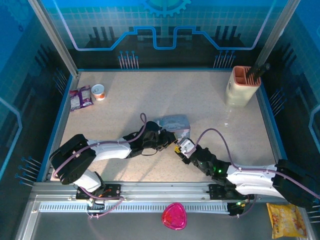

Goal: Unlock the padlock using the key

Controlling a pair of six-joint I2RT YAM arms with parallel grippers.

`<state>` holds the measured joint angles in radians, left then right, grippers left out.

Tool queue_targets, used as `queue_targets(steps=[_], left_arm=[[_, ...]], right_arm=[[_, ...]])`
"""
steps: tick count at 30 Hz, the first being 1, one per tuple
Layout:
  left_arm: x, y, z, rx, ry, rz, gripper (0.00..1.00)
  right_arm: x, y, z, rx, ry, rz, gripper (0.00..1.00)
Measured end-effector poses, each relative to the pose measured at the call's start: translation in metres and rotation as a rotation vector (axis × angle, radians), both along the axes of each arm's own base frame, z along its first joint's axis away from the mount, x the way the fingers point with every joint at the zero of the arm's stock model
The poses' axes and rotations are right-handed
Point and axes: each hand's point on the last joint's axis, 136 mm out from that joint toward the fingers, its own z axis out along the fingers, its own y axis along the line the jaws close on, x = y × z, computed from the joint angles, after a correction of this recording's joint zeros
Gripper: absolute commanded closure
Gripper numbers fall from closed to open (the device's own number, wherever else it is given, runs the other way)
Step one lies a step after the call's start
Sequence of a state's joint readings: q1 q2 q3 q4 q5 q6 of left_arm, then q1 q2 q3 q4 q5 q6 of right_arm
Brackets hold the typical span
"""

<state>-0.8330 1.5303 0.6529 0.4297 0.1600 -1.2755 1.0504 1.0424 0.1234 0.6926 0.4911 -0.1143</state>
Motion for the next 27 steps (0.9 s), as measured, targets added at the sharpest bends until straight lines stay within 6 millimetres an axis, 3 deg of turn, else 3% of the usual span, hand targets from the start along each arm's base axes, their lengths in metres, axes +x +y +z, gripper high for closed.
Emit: queue_targets(steps=[8, 15, 27], left_arm=[[0.0, 0.001, 0.001, -0.015, -0.007, -0.001, 1.0], [0.0, 0.001, 0.001, -0.019, -0.003, -0.002, 1.0], [0.001, 0.001, 0.002, -0.021, -0.004, -0.002, 1.0]], right_arm=[[0.003, 0.004, -0.002, -0.017, -0.035, 0.004, 0.59], [0.007, 0.004, -0.018, -0.066, -0.023, -0.012, 0.57], [0.01, 0.003, -0.015, -0.062, -0.047, -0.03, 0.74]])
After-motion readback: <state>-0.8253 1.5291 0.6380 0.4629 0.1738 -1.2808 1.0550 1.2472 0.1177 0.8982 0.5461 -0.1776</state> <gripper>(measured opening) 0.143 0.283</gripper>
